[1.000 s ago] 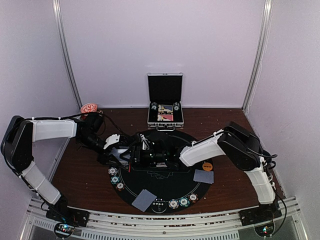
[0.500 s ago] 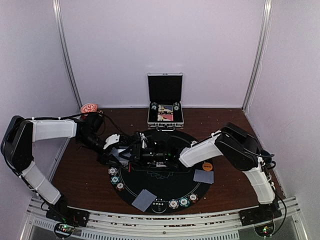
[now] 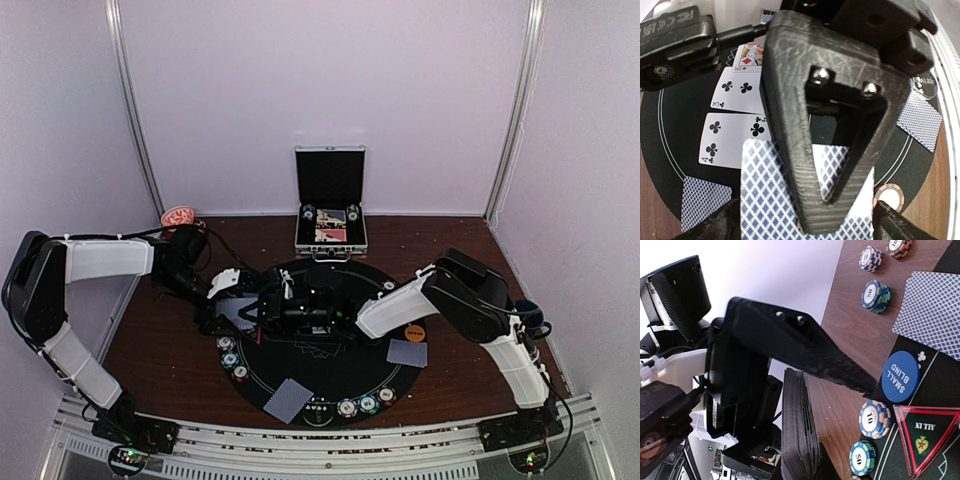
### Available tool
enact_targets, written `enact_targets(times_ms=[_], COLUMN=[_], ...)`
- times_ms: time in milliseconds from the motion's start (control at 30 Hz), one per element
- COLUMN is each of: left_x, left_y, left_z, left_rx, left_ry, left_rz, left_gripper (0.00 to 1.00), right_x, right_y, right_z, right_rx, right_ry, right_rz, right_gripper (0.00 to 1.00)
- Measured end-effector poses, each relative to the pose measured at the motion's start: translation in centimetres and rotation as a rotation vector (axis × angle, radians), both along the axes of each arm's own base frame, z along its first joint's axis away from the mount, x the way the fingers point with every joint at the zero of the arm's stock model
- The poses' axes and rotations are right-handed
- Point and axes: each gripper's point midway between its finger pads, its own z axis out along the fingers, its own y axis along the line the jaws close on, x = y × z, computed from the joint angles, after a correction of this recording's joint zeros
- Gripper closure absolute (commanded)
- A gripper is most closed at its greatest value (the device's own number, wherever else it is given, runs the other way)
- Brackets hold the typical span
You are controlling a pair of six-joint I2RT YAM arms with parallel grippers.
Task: Distribute texas hold em gaming equipment
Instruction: Pass from the left arm to the right
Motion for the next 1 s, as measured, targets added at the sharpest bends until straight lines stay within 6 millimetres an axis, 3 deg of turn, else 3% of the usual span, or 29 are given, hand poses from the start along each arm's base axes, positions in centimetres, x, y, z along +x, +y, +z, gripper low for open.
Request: enact_targets(times_ms=[767,1000], left_x=[0.0,-0.1], left_y=[0.1,0.1], left_z=[-0.8,-1.0], left_rx=[0.012,0.015], left_ry=[0.014,0.017], left_rz=[-0.007,-0.010], left_gripper=[0.05,0.10], right_x=[0.3,0.4], right_y=[-1.2,-1.3], right_z=[-0.7,-0.5], right_rx=[0.027,0.039], right_ry=[0.069,0.080], right_rz=[-0.027,-0.033], right_gripper=[0.99,0.99])
